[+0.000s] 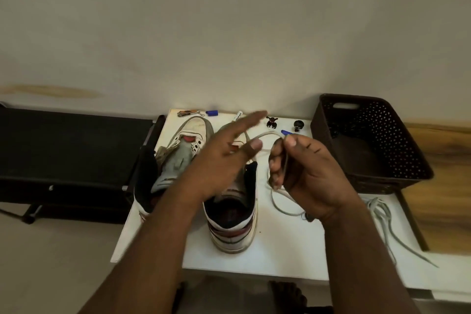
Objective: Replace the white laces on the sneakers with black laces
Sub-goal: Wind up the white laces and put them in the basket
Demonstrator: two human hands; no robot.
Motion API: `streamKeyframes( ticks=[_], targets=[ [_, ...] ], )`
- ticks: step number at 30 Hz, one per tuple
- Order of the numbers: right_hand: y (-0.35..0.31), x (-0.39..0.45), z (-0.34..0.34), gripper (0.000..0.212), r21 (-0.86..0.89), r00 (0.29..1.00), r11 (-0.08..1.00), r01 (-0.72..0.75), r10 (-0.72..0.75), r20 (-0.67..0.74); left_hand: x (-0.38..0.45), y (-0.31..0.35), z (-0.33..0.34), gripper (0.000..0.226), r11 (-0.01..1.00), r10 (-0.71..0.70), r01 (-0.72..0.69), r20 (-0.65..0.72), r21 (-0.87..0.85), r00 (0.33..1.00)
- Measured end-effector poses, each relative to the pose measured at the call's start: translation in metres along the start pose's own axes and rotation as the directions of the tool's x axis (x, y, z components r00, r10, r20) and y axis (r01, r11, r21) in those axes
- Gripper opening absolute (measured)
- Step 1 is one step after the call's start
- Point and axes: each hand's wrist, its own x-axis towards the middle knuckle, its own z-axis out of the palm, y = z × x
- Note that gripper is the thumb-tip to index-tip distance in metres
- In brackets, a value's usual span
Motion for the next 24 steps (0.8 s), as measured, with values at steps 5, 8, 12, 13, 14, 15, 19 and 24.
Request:
streamKeyframes(
  ticks=[5, 8, 12, 13, 14, 15, 19, 24],
  targets=[
    [-0.006, -0.004, -0.007, 0.028, 0.144, 0.998, 0.989, 0.024, -0.014, -0.069, 0.008, -0.015, 0.014, 0.015, 0.986, -0.023, 0.011, -0.068, -0.166, 0.997],
    [-0.010, -0.006, -0.003, 0.021, 0.343, 0.994, 0.935, 0.090, -0.062, -0.092, 0.009, -0.014, 0.016, 0.017, 0.995, -0.009, -0.004, -0.128, -0.095, 0.992],
    [-0.015, 0.003, 0.004, 0.024, 0.446, 0.907, 0.822, 0.355, -0.188, -0.377, 0.006, -0.011, 0.021, 0.013, 0.986, 0.041, -0.015, -0.153, 0.168, 0.987],
    [-0.014, 0.007, 0.002, 0.026, 0.403, 0.873, 0.817, 0.413, -0.228, -0.431, 0.005, -0.010, 0.022, 0.017, 0.977, 0.049, -0.018, -0.139, 0.214, 0.989],
    [-0.011, 0.011, 0.001, 0.025, 0.324, 0.842, 0.833, 0.449, -0.272, -0.467, 0.005, -0.009, 0.022, 0.020, 0.969, 0.045, -0.014, -0.121, 0.246, 0.992],
    [-0.007, 0.012, -0.003, 0.024, 0.179, 0.812, 0.871, 0.457, -0.326, -0.485, 0.005, -0.009, 0.023, 0.021, 0.967, 0.039, -0.009, -0.111, 0.254, 0.993],
    [0.003, 0.011, -0.021, 0.033, -0.809, 0.789, 0.546, 0.220, -0.587, -0.182, 0.003, -0.003, 0.016, 0.025, 0.991, 0.040, -0.017, -0.177, 0.130, 0.983],
    [0.011, 0.011, -0.021, 0.028, -0.935, 0.934, 0.352, 0.036, -0.345, -0.094, 0.000, 0.008, 0.001, 0.019, 0.966, 0.050, -0.132, -0.343, -0.221, 0.938]
  ],
)
